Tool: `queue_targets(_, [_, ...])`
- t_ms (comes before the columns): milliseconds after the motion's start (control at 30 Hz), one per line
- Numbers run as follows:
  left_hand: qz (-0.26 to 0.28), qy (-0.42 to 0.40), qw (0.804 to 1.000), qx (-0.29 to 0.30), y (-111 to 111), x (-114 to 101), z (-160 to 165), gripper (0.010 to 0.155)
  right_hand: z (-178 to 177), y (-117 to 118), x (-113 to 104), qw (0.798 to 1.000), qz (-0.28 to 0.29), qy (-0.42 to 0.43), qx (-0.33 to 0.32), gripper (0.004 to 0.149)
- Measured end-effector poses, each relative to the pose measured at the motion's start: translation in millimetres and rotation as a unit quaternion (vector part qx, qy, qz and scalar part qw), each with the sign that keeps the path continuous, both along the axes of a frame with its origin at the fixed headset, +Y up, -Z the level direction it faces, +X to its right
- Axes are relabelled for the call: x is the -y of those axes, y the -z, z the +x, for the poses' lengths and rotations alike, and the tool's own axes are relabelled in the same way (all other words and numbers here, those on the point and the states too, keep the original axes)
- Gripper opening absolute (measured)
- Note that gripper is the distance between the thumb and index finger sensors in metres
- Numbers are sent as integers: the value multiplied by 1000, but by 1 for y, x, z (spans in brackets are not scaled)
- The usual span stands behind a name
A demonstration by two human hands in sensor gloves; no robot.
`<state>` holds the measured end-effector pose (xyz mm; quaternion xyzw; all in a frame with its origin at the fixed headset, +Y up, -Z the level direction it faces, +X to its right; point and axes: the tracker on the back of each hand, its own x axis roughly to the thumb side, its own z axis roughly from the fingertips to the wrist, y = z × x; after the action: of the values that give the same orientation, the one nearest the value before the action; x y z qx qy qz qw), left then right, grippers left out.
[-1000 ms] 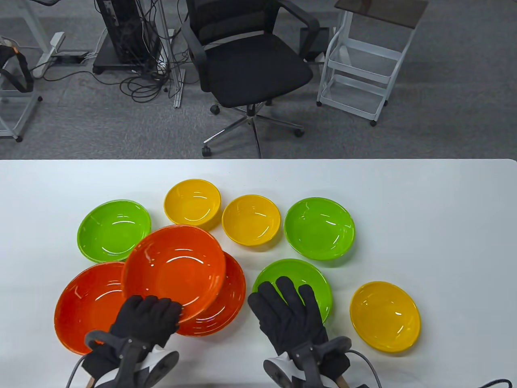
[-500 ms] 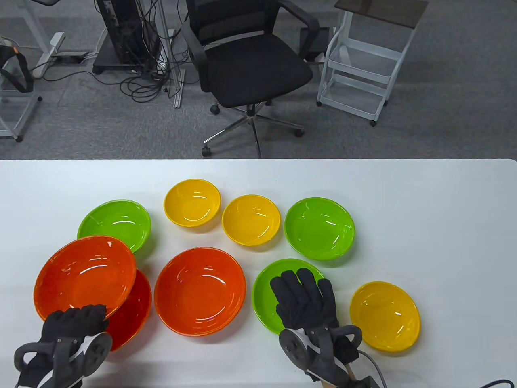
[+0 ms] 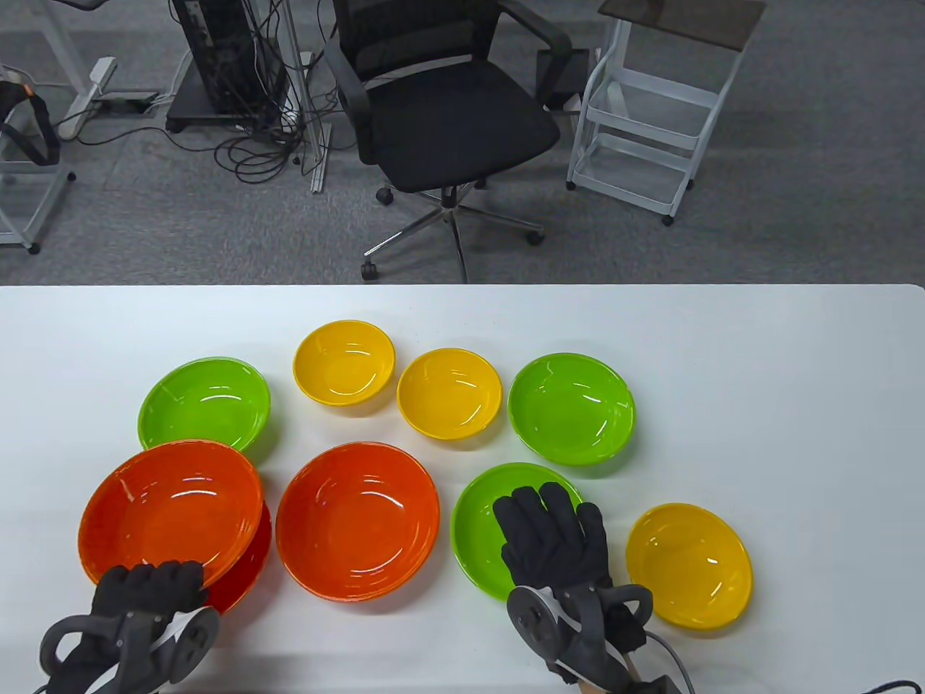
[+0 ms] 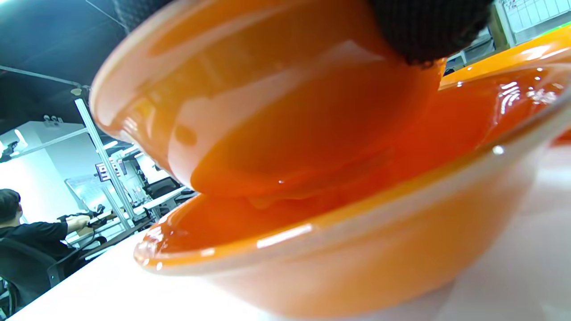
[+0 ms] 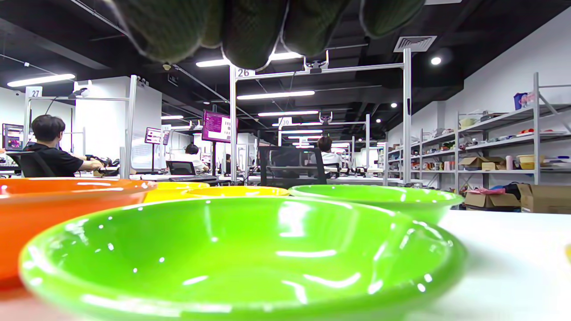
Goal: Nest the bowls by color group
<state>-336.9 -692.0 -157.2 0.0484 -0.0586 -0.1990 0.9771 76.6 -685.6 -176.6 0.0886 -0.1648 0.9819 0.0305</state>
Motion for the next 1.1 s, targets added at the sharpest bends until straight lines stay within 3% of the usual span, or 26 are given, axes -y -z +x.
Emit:
queue_targets(367, [-107, -111, 988, 4, 10, 15, -9, 53, 4, 7, 8, 999, -29, -7, 13, 58])
queue_targets(600, [-133, -98, 986, 0, 14, 22, -7, 57, 2, 7, 8, 999, -36, -13, 11, 59])
queue_targets(800, [-117, -131, 984, 4, 13, 15, -11, 61, 3, 7, 7, 999, -34, -8, 9, 59])
queue_targets(1100, [-23, -167, 985, 38, 8, -11, 5, 68, 3, 8, 7, 999, -33, -8, 14, 59])
